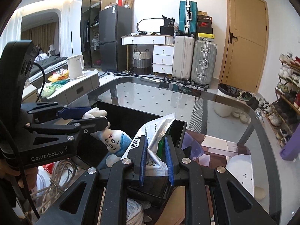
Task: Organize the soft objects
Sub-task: 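Carry the plush toy and white packet into the black box with both tools, then open both tools to release the toy and packet, then withdraw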
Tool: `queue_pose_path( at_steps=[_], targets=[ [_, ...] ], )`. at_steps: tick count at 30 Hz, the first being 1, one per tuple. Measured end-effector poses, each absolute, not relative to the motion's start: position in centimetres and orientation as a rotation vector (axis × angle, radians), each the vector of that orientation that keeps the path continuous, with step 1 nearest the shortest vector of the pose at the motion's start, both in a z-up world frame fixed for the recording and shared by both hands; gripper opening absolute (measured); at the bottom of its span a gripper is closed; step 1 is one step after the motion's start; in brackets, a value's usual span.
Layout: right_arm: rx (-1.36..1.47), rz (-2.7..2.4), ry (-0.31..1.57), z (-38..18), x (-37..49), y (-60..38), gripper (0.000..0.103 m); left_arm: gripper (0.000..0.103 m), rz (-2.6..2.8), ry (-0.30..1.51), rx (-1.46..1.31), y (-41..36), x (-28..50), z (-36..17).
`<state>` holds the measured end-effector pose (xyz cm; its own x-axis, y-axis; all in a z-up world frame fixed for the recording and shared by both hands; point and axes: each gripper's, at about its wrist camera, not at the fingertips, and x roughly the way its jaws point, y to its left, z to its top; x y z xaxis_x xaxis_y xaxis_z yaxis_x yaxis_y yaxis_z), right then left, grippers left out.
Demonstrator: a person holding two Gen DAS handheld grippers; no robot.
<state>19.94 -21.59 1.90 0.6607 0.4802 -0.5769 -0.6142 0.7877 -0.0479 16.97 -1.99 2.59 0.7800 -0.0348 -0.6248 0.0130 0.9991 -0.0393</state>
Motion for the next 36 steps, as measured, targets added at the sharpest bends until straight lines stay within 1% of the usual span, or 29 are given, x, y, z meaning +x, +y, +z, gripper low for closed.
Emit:
queue_pose_path(
  at_steps=[14,17,18,20,21,22,23,24,25,26,27,28,29,30,31,32,33,36],
  targets=[
    [-0.288,0.614,0.588,1.0,20.3,-20.4,0.019,0.043,-0.008,0.698,0.005,-2.4,17.1,2.1],
    [-0.278,0.624,0.593,1.1,20.3,-20.4,0.019,0.049,-0.007,0.703,-0.002,-2.4,17.0,2.2],
    [-0.265,0.633,0.592,1.2,20.3,-20.5,0.021,0.053,-0.013,0.702,-0.009,-2.3,17.0,2.3],
    [-0.253,0.63,0.59,1.5,20.3,-20.9,0.031,0.059,-0.023,0.7,-0.017,-2.4,16.7,2.6],
    [-0.252,0.627,0.588,1.6,20.2,-21.1,0.032,0.063,-0.027,0.693,-0.016,-2.4,16.4,2.8],
    [-0.251,0.628,0.586,1.7,20.2,-21.5,0.037,0.064,-0.029,0.685,-0.013,-2.5,16.1,3.1],
    [-0.25,0.629,0.583,1.9,20.0,-21.7,0.046,0.065,-0.036,0.676,-0.008,-2.6,15.7,3.4],
    [-0.247,0.625,0.576,2.1,19.7,-22.1,0.051,0.069,-0.04,0.672,-0.008,-2.5,15.5,3.6],
    [-0.243,0.62,0.571,2.3,19.4,-22.4,0.06,0.076,-0.041,0.668,-0.01,-2.4,15.2,3.8],
    [-0.24,0.617,0.571,2.5,19.1,-22.7,0.071,0.08,-0.04,0.662,-0.015,-2.3,14.9,4.0],
    [-0.235,0.615,0.576,2.6,18.8,-23.1,0.076,0.086,-0.039,0.652,-0.023,-2.2,14.4,4.3],
    [-0.23,0.616,0.577,2.7,18.5,-23.4,0.083,0.089,-0.04,0.644,-0.029,-2.1,14.1,4.5],
    [-0.224,0.615,0.573,2.8,18.2,-23.8,0.087,0.09,-0.042,0.638,-0.037,-2.0,13.6,4.7],
    [-0.216,0.612,0.569,3.0,17.8,-24.1,0.089,0.094,-0.042,0.634,-0.045,-1.8,13.2,4.7],
    [-0.203,0.614,0.571,3.1,17.4,-24.6,0.094,0.1,-0.04,0.634,-0.052,-1.6,12.9,4.8],
    [-0.188,0.618,0.575,3.1,17.1,-24.9,0.1,0.102,-0.038,0.634,-0.06,-1.4,12.5,4.8],
    [-0.172,0.623,0.579,3.2,16.7,-25.3,0.102,0.103,-0.033,0.63,-0.065,-1.1,12.0,4.7],
    [-0.124,0.639,0.591,3.3,15.8,-26.3,0.102,0.103,-0.026,0.637,-0.071,-0.7,10.7,4.4]
  ],
)
